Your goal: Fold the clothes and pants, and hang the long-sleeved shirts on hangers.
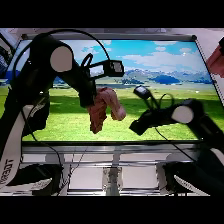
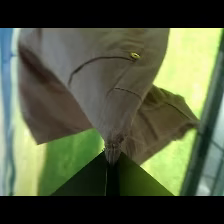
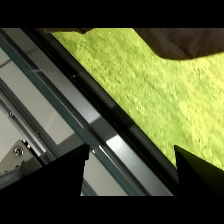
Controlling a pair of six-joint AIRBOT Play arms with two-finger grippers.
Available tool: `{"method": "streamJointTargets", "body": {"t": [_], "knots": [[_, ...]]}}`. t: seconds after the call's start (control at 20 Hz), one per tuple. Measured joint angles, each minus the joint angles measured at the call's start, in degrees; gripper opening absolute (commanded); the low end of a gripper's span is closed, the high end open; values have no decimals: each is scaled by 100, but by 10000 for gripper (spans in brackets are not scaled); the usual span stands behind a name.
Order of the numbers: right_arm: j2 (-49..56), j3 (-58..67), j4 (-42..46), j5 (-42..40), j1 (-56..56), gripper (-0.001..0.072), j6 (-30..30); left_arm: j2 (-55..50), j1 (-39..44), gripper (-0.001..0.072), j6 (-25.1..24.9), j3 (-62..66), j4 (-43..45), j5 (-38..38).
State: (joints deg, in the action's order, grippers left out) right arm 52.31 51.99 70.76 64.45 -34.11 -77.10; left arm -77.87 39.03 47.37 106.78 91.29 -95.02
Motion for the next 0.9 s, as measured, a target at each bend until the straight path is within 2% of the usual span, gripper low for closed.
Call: {"method": "streamJointTargets", "body": {"t": [0.25, 0.45, 0.7, 0.9], "knots": [[459, -201, 72, -2000, -660, 637, -9, 192, 11, 27, 337, 20, 717, 553], [658, -87, -232, -3047, -793, 634, -227, 251, 11, 27, 688, 46, 1093, 887], [951, 109, -382, -3729, -833, 631, -479, 273, 15, 27, 1047, 55, 1303, 1488], [1513, 361, -420, -3936, -885, 585, -885, 273, 15, 27, 1189, 52, 1346, 1670]]}}
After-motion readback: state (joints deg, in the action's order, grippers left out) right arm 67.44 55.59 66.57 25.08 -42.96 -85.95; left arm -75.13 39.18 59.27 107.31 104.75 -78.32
